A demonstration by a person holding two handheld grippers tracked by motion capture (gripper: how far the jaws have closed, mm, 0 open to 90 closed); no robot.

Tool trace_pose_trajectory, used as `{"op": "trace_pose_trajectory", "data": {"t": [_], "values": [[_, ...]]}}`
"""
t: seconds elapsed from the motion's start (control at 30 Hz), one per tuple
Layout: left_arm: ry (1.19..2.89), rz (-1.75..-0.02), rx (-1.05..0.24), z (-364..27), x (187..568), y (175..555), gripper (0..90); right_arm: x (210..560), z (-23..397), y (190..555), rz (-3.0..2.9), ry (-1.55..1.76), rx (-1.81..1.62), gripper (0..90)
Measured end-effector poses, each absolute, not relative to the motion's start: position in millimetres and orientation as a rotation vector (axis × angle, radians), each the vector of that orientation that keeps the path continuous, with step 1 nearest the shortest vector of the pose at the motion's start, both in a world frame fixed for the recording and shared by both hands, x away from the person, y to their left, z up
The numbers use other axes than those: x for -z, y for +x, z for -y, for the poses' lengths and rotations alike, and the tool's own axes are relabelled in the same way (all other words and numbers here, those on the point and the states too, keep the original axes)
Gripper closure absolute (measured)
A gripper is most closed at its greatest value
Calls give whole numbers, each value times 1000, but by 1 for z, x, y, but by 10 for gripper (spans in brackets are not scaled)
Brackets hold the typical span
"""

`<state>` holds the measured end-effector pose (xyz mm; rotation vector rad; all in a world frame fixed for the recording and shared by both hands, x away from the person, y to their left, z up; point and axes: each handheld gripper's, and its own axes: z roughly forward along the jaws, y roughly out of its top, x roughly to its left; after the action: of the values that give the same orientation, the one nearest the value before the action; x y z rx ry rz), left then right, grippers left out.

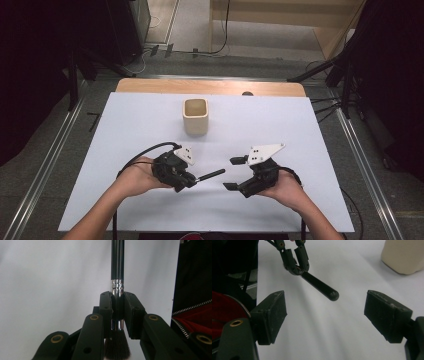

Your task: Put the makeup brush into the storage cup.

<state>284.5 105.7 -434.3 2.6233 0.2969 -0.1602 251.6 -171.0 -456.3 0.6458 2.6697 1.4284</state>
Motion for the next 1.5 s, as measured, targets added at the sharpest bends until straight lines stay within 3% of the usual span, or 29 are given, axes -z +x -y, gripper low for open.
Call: {"op": "trace_pose_trajectory", "data": {"t": [0.83,1.3,1.5], "values": [[2787,-119,197,-87,422,292,787,460,146,256,-2839,514,-1273,218],[2847,-28,211,-81,424,290,786,465,121,260,-2896,464,-1201,388],[2856,8,211,-79,423,289,786,470,114,260,-2953,445,-1150,531]]}}
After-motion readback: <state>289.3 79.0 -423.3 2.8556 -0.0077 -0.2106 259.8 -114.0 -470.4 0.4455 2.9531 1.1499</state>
